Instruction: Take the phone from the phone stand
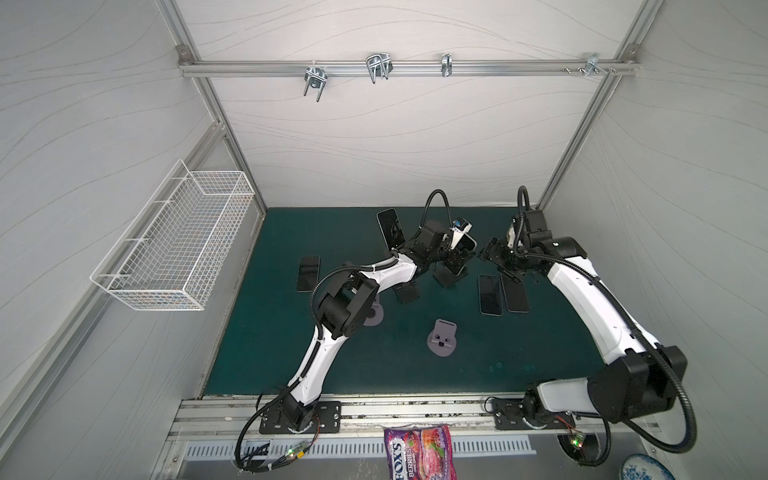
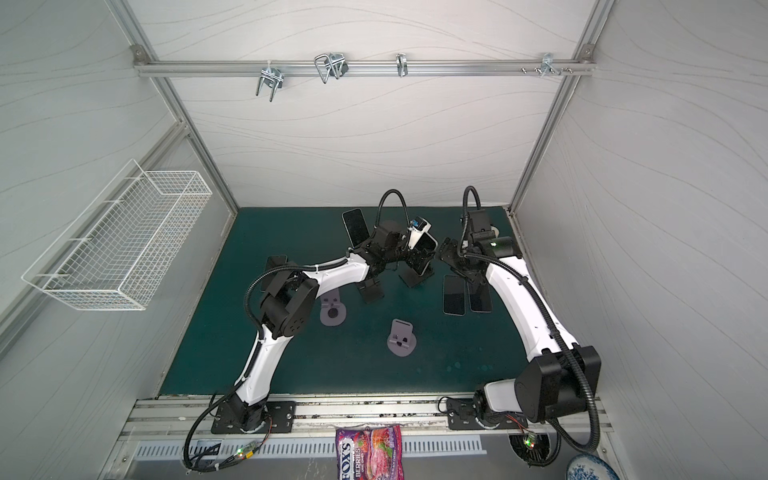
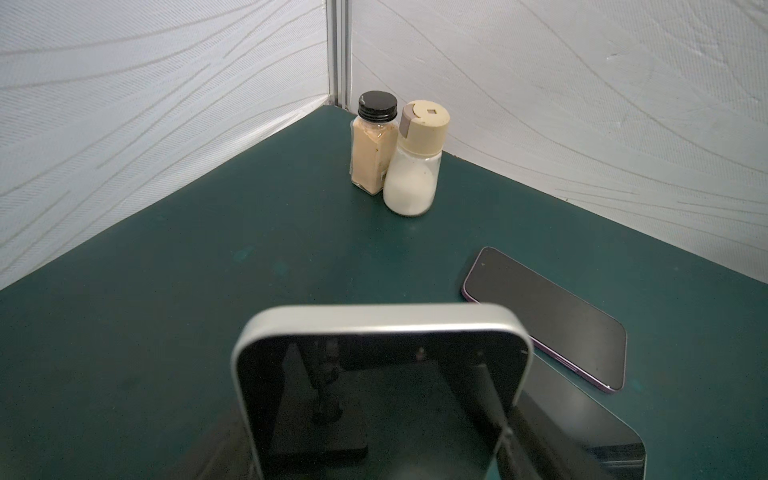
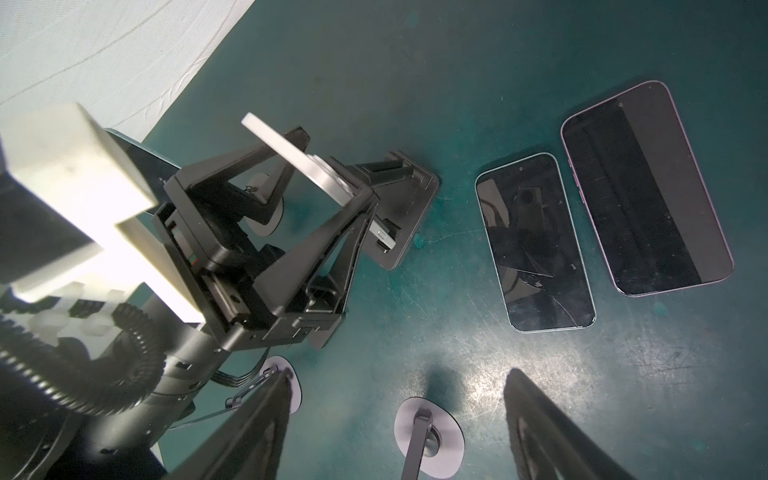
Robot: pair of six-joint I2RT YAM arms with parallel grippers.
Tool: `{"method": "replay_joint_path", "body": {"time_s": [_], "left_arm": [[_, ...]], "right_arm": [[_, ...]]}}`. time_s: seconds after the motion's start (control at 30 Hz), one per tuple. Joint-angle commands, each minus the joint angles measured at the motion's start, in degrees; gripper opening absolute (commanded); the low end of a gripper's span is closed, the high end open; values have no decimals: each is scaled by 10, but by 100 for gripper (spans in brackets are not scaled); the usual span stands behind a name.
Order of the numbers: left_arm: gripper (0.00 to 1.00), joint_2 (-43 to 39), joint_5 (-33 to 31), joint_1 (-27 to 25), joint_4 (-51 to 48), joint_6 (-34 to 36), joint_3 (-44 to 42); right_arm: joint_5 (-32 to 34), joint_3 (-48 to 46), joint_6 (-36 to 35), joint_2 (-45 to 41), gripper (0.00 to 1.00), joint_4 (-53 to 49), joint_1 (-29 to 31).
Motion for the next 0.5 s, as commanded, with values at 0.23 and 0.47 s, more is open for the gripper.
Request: {"method": "replay_joint_path", "body": {"time_s": [0.23,0.47], "left_arm": [[72,-3,-1,-4,52,14,5],[71,-2,-4,-3,57,16,5]], "right_arm": [[4,1,4,3,81,-6,3],[4,-5,3,0,81,-5,3]]}}
